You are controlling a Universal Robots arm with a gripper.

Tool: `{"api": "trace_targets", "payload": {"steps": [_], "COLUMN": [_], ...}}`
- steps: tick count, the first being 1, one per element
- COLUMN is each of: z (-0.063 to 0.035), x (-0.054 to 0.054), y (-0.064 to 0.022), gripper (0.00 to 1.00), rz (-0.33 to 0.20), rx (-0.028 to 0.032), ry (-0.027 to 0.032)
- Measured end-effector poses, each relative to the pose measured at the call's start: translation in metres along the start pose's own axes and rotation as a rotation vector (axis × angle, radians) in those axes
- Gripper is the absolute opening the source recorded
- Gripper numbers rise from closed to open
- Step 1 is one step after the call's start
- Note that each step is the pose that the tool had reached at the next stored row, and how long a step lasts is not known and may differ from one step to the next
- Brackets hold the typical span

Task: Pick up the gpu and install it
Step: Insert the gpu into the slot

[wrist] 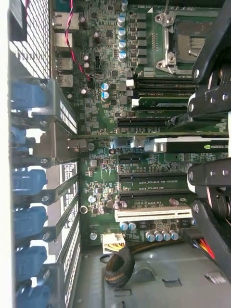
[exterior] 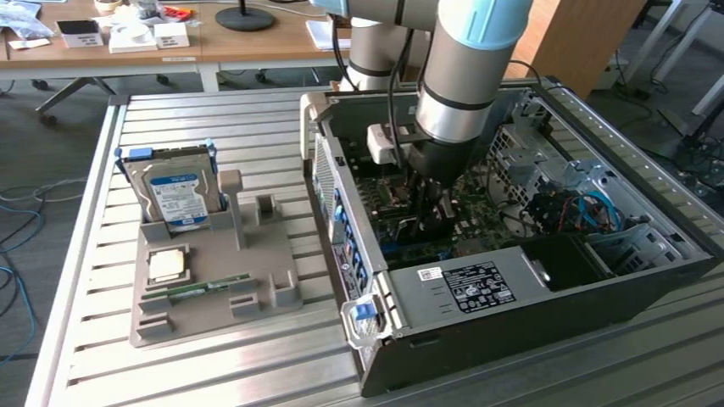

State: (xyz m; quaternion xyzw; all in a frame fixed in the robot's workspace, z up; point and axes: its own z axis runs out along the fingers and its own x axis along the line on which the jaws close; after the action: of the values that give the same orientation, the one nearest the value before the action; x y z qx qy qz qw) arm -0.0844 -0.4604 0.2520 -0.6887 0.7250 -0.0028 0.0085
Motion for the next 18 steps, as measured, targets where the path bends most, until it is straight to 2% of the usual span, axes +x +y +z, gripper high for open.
{"api": "trace_targets", "payload": {"steps": [2,18], "z": [-0.0144,-0.0468], "x": [0.000,0.000], "y": [-0.0002,-0.0007], "gripper": [0.40,0.40], "rz": [0.000,0.000], "rx": [0.0000,0.0008], "ry": [-0.0001,0.0000]}}
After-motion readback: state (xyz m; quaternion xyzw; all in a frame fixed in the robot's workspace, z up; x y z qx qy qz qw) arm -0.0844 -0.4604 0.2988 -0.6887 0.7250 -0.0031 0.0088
